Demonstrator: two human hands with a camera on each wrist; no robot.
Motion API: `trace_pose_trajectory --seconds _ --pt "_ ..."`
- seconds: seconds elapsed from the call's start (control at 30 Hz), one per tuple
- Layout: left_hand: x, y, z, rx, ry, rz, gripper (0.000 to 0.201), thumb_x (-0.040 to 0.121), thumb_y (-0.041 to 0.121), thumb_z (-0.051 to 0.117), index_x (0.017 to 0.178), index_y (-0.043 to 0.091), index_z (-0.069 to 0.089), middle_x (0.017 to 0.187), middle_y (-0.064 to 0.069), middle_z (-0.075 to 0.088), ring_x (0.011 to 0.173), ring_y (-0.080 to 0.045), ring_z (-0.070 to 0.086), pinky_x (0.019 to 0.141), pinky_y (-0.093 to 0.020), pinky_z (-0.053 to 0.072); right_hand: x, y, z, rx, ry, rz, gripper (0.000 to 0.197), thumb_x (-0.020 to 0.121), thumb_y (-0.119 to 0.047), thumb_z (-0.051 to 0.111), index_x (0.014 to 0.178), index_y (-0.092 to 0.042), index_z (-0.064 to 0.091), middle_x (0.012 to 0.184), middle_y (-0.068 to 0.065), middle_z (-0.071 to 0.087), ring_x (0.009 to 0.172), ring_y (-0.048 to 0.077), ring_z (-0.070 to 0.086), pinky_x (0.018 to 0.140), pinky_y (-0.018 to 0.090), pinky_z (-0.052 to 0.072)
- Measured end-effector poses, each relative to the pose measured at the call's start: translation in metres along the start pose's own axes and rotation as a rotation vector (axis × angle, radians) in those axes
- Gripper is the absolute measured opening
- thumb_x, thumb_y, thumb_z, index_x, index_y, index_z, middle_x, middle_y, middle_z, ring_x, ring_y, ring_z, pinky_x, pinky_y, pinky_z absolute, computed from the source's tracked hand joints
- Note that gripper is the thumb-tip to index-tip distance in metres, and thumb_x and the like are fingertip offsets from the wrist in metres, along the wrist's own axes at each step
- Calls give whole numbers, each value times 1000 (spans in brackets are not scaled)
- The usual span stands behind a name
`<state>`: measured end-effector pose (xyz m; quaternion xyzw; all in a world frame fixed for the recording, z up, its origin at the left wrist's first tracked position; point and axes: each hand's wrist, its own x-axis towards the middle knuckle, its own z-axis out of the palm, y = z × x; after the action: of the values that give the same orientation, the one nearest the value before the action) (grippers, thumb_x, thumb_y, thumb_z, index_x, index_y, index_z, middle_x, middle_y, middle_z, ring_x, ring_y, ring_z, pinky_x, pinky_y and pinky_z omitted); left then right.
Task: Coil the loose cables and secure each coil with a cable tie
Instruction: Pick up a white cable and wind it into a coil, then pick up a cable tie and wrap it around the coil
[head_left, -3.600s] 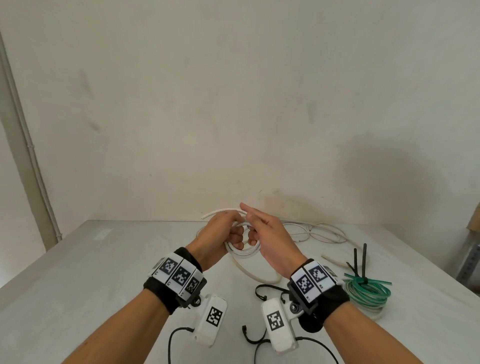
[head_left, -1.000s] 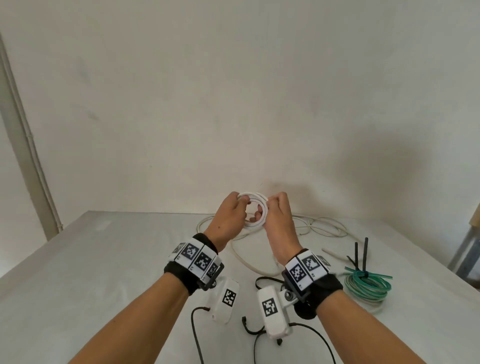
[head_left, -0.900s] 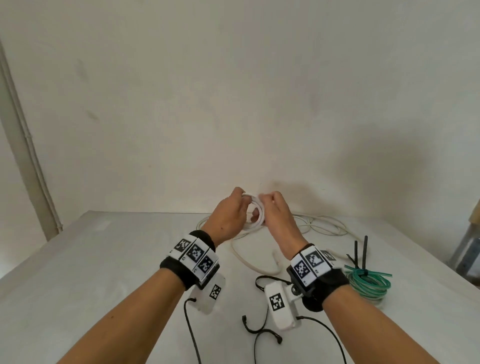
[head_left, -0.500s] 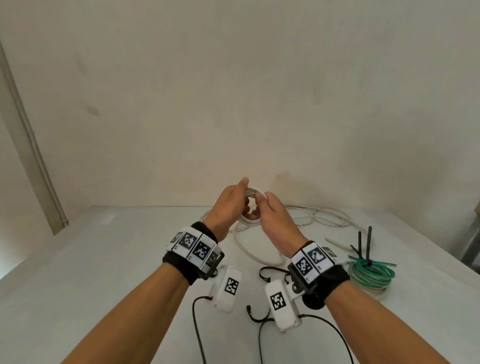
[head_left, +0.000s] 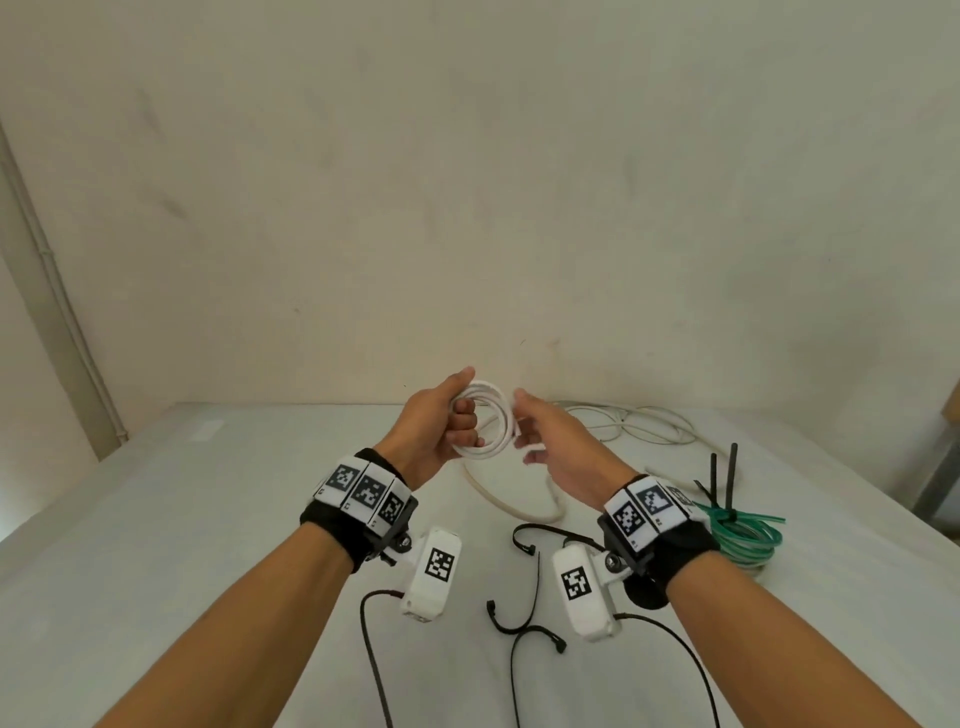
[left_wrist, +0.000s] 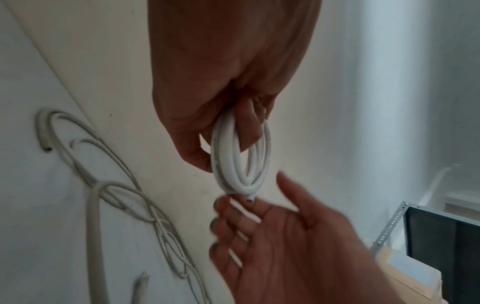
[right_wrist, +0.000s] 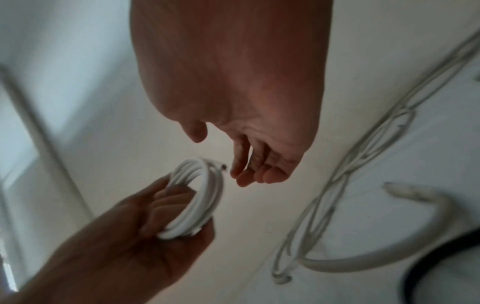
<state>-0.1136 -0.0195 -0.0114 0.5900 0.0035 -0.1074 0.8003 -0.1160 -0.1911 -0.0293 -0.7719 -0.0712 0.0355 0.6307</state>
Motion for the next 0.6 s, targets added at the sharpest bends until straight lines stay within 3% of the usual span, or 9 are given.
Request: trace_pose_trajectory --seconds 0.07,0.17,0.23,0.3,0.37,0.43,0.5,0.6 --pt "3 -5 -9 -1 24 -13 43 103 42 59 71 21 40 54 7 27 42 -12 26 65 -30 46 1 18 -8 -221 -10 62 43 109 -49 39 95 -17 64 86 0 64 73 14 55 70 31 43" --pt "4 -13 -15 21 47 -28 41 102 41 60 73 20 41 54 7 30 42 -11 26 69 -31 40 -3 49 -10 -922 -214 115 43 102 -49 53 76 -16 58 79 1 60 75 17 56 68 29 44" --pt "3 -16 -15 38 58 -29 39 102 40 61 73 20 43 54 7 31 43 -11 25 69 -31 41 -7 58 -2 -1082 -285 168 38 95 -51 65 80 -17 57 88 5 61 88 20 58 76 32 50" --pt "3 -16 -14 48 59 -23 39 102 40 61 74 20 43 55 7 31 44 -11 25 68 -31 43 -11 57 7 -1164 -271 171 37 91 -47 72 106 -15 61 113 7 61 105 25 62 90 38 54" --pt "3 -15 -14 61 65 -20 40 101 42 62 73 20 43 56 6 30 45 -12 26 69 -32 43 -12 56 10 -1236 -229 150 39 90 -37 75 119 -15 60 123 8 57 112 28 62 95 39 53" --pt "4 -14 -17 69 78 -18 42 101 43 62 72 20 43 57 5 30 46 -13 27 72 -34 42 -8 56 9 -1227 -230 142 27 89 -29 73 111 -15 65 120 8 59 109 28 64 92 39 55" --pt "5 -12 -19 89 93 -21 43 100 45 62 71 19 44 57 5 31 46 -14 28 76 -37 41 -3 55 2 -1085 -228 137 10 88 -27 71 90 -17 71 105 8 69 96 24 68 79 33 57" --pt "6 -10 -25 120 123 -27 43 101 46 61 73 18 46 56 5 34 45 -13 31 75 -36 43 0 38 -16 -839 -93 74 24 94 -29 65 77 -13 72 77 1 69 66 12 60 58 21 43"
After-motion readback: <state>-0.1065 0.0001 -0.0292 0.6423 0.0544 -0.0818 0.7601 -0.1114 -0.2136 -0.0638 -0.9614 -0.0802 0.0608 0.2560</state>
